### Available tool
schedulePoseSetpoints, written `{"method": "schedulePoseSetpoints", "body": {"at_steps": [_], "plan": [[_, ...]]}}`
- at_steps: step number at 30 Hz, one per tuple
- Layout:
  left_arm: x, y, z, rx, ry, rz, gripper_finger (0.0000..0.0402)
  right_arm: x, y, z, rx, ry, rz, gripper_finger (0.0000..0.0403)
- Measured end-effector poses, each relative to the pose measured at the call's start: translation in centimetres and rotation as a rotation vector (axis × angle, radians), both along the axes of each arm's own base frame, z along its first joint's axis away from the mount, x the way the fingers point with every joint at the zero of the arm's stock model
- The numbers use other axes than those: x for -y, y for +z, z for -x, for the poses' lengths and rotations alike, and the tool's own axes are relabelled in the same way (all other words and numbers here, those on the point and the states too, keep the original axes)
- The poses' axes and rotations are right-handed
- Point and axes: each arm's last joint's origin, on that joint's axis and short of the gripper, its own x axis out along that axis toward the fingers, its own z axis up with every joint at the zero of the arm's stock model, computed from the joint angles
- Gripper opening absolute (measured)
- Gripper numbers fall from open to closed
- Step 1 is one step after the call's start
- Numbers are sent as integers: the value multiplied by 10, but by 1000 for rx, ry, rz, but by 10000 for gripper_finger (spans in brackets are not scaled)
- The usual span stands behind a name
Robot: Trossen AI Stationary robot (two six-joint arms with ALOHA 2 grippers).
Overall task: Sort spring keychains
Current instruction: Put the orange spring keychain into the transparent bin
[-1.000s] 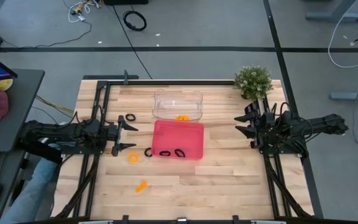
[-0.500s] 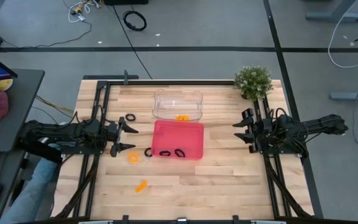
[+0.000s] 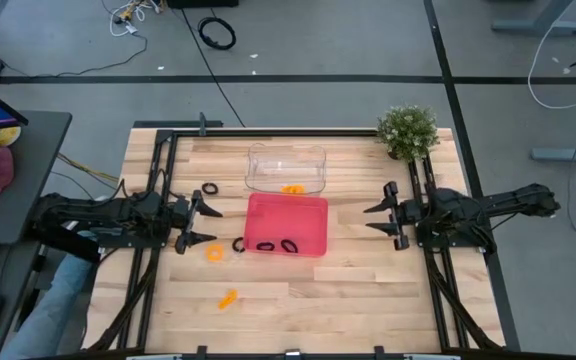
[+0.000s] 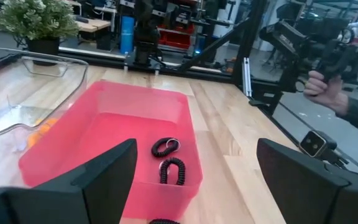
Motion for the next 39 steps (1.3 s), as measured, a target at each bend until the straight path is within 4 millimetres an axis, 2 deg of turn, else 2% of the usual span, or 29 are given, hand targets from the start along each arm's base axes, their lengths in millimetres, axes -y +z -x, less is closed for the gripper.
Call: {"method": "schedulePoseSetpoints", "body": {"at_steps": [15, 24, 28, 35, 39], "plan": [[5, 4, 1, 8, -162, 81, 337, 0, -20, 1, -211, -1, 0, 166], [11, 36, 6, 99, -316, 83, 337, 0, -23, 1, -238, -1, 4, 166], [19, 38, 9, 113, -401, 35, 337, 0, -23, 1, -237, -1, 4, 166], [29, 34, 5, 75, -339, -90, 337, 0, -22, 1, -236, -1, 3, 166], [33, 45, 2, -48, -285, -129, 337, 0, -22, 1, -236, -1, 3, 166]]}}
